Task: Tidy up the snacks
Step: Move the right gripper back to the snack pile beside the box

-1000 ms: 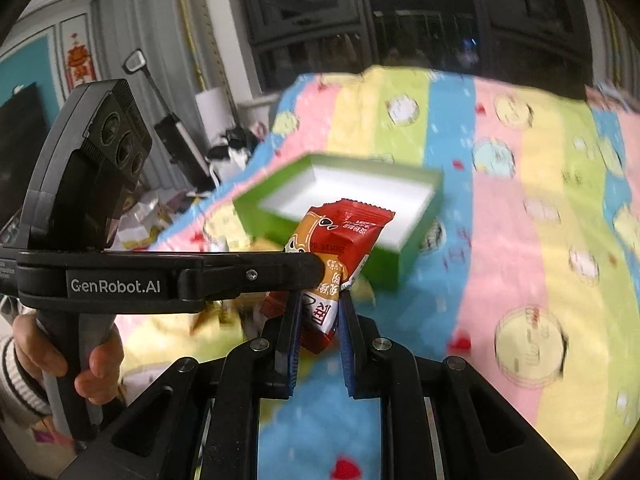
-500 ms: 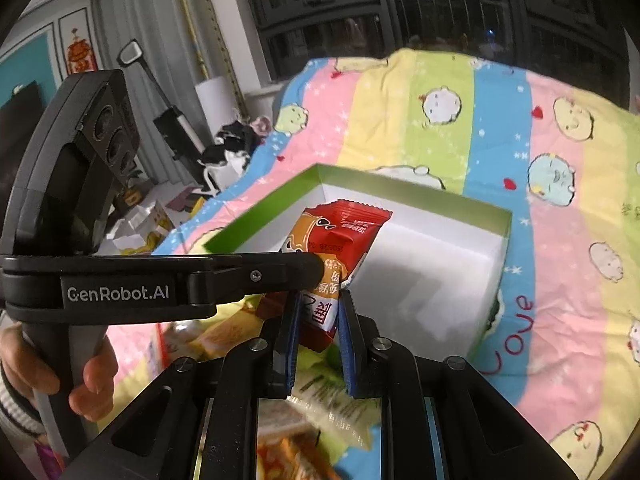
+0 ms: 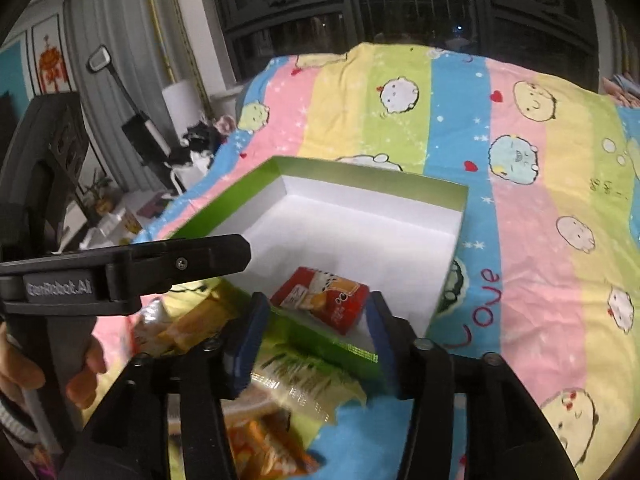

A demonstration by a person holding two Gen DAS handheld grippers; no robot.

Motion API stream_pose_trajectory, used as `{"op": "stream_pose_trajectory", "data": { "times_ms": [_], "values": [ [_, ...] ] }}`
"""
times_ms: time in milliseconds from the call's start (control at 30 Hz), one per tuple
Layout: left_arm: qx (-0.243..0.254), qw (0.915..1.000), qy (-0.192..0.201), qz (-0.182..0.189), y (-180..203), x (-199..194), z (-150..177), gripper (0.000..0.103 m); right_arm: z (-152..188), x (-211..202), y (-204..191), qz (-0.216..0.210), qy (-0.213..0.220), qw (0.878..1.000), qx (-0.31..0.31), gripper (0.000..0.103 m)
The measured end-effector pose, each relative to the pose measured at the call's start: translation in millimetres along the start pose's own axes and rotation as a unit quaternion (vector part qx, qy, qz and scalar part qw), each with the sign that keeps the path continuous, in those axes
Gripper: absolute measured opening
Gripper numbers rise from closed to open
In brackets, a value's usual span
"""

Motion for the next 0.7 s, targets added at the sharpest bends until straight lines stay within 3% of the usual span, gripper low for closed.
{"op": "stream_pose_trajectory", "data": {
  "times_ms": [100, 200, 700],
  "values": [
    [0.022, 0.9993, 0.008, -0.029, 11, -19, 9, 0.102, 7, -23, 1, -0.007, 0.012, 1.0, 0.016, 0.073],
    [0.027, 0.9985, 0.003, -0.048, 14, -30, 17, 0.102, 17, -42, 1, -0.018, 0.019, 0.999, 0.023, 0.079],
    [0.03, 0.9957, 0.011, -0.087, 29, -76, 77, 0.102, 66, -87, -14, -0.046, -0.011, 0.999, 0.023, 0.08]
  ]
}}
Point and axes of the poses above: each gripper's, at about its wrist camera, not at the fingertips, and x roughly the way its jaws point, y to its right, z to its underside, the point moved 1 cm from there along x, roughly the way its jaws point, and after that the axes turned 15 degrees about z, right-handed, at the moved point
